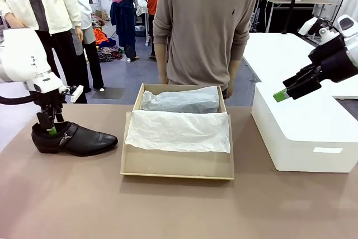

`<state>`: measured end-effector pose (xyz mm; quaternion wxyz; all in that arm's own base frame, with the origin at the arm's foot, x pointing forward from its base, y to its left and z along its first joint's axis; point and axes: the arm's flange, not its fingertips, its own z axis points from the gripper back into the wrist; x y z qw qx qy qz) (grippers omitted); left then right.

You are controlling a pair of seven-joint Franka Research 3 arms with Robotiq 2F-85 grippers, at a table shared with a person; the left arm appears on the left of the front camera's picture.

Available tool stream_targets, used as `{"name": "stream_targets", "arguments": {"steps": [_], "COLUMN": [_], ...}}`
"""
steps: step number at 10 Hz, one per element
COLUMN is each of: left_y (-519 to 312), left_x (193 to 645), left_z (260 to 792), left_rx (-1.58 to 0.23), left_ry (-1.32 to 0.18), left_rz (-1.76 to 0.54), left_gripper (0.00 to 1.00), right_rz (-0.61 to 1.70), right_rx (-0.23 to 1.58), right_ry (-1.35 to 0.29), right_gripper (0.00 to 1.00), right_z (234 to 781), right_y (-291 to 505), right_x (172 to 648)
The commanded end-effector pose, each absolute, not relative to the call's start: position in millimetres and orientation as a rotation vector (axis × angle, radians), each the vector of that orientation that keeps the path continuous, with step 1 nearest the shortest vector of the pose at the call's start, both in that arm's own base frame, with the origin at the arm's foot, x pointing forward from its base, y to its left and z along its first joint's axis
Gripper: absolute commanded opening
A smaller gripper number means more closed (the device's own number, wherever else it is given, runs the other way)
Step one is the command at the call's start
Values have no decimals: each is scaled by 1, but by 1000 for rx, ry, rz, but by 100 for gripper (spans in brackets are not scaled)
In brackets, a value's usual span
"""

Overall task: Pack the shoes into the box.
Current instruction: Place the other shoe of the Shoes into the Shoes Box.

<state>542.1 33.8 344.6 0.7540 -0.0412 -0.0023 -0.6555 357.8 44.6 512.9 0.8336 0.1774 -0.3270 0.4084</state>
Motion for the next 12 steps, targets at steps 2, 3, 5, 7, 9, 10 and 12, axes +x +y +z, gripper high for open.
{"name": "stream_targets", "arguments": {"steps": [2,3,5,7,9,10,12], "left_y": [34,33,32,32,33,33,33], "left_x": [545,544,544,544,544,544,543], "left_z": [338,336,335,336,336,337,338], "left_rx": [-146,-155,-180,-182,-180,-180,-174], "left_ry": [-26,-27,-19,-3,4,5,6], "left_rz": [-1462,-1473,-1489,-1486,-1487,-1488,-1489], "left_gripper": [100,100,92,52,12,0,0], "right_rz": [887,887,887,887,887,887,887], "right_rx": [394,394,394,394,394,394,394], "right_ry": [-714,-714,-714,-714,-714,-714,-714], "right_gripper": [100,100,100,100,100,100,100], "right_z": [512,512,512,512,512,512,512], "right_y": [42,42,42,42,42,42,42], "right_x": [361,361,361,361,361,361,361]}}
